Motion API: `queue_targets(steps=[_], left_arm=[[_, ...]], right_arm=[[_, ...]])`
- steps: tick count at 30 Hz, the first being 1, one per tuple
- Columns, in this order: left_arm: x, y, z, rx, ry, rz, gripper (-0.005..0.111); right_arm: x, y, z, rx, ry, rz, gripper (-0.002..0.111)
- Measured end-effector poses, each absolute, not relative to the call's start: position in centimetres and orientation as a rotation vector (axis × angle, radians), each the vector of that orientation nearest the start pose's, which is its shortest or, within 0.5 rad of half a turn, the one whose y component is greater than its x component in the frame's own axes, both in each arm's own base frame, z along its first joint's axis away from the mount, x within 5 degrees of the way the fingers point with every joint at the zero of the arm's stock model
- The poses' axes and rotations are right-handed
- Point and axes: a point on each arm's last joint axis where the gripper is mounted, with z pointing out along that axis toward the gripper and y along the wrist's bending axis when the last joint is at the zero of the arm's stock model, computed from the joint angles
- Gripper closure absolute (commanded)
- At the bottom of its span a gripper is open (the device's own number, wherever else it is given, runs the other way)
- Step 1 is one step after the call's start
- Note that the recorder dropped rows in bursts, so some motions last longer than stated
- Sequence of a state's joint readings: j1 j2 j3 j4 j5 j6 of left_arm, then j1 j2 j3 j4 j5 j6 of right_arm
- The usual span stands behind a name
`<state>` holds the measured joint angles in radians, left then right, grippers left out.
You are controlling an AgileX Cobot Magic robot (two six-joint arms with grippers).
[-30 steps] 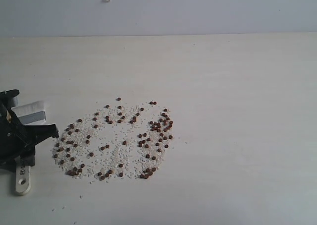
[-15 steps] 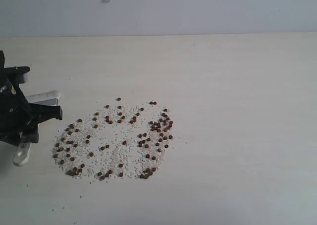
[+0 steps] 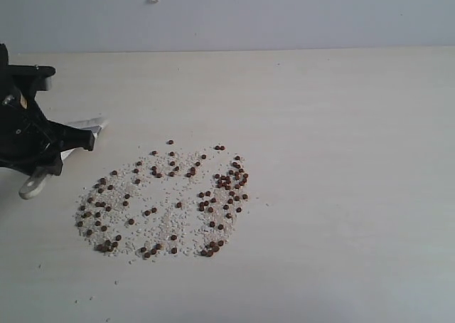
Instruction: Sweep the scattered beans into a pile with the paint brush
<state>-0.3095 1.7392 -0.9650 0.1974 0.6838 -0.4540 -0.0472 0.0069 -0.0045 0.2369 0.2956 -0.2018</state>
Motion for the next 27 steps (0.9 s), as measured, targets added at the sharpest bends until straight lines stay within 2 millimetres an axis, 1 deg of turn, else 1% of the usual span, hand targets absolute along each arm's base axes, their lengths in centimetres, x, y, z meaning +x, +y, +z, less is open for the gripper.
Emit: queue_targets(steps=[12, 17, 19, 21, 22, 24, 27], left_arm=[[30.9, -8.7, 17.5, 0.126, 2.844, 0.069, 0.107], [30.7, -8.8, 19.2, 0.128, 2.777, 0.027, 0.107], [30.7, -8.8, 19.5, 0.124, 2.769, 0.021, 0.107], [30.7, -8.8, 19.7, 0.124, 2.756, 0.015, 0.107], [30.7, -8.8, 19.7, 0.124, 2.752, 0.012, 0.107], [30.9, -8.9, 19.8, 0.122, 2.734, -0.002, 0.107], [31.2, -9.1, 19.9, 0.133, 2.697, -0.023, 0.107]], right_arm=[[5.5, 0.4, 18.8, 0.015, 1.773, 0.045, 0.108], [5.5, 0.4, 18.8, 0.015, 1.773, 0.045, 0.108], [5.5, 0.3, 18.9, -0.006, 1.768, 0.020, 0.108], [5.6, 0.1, 19.4, -0.041, 1.715, -0.039, 0.108], [5.6, 0.1, 19.6, -0.034, 1.685, -0.042, 0.108], [5.7, 0.0, 20.4, 0.042, 1.602, 0.019, 0.108], [5.6, -0.4, 21.8, 0.135, 1.440, 0.052, 0.108]])
